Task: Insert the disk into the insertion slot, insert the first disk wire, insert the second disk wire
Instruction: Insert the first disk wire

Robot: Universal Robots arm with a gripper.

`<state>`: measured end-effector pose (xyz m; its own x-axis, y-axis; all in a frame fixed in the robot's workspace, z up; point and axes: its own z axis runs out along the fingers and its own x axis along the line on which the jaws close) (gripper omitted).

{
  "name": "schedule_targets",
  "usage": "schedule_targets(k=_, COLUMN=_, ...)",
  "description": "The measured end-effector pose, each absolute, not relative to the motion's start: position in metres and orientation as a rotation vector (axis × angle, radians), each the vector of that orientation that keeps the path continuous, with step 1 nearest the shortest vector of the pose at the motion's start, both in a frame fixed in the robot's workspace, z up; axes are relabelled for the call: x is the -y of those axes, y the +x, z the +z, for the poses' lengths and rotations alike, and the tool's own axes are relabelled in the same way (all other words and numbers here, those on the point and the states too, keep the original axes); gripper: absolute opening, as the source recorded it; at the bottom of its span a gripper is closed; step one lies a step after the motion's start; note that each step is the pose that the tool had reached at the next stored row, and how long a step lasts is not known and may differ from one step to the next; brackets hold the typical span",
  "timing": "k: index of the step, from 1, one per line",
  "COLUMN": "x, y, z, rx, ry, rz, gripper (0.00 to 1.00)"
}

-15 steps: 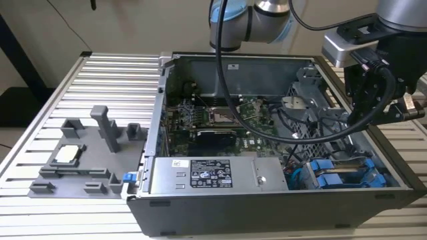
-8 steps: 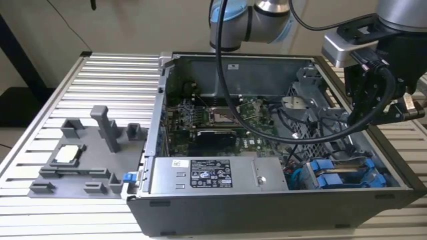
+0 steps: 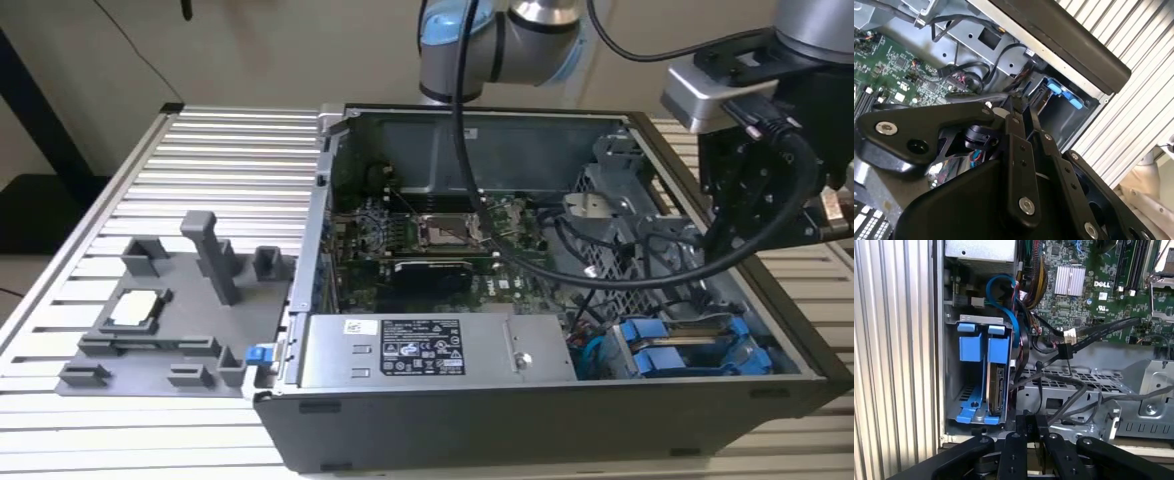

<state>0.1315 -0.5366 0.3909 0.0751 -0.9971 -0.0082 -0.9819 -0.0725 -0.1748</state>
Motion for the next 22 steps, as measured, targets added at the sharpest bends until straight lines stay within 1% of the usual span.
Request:
schedule_targets(k=5, x=0.538, y=0.144, z=0.391, rx=-2.081, ry=-2.241, rz=-0.089, gripper=0.19)
schedule_targets(k=11, x=0.544, y=0.153, z=0.391, rx=-2.117, ry=-2.278, rz=-0.006, gripper=0.19)
schedule_targets(k=15, x=0.551, y=0.155, z=0.39, rx=-2.126, ry=-2.285, rz=0.012, gripper=0.19)
schedule_targets(k=22, x=0.563, y=0.157, z=0.386, rx=-2.135, ry=-2.278, rz=0.015, gripper=0.19)
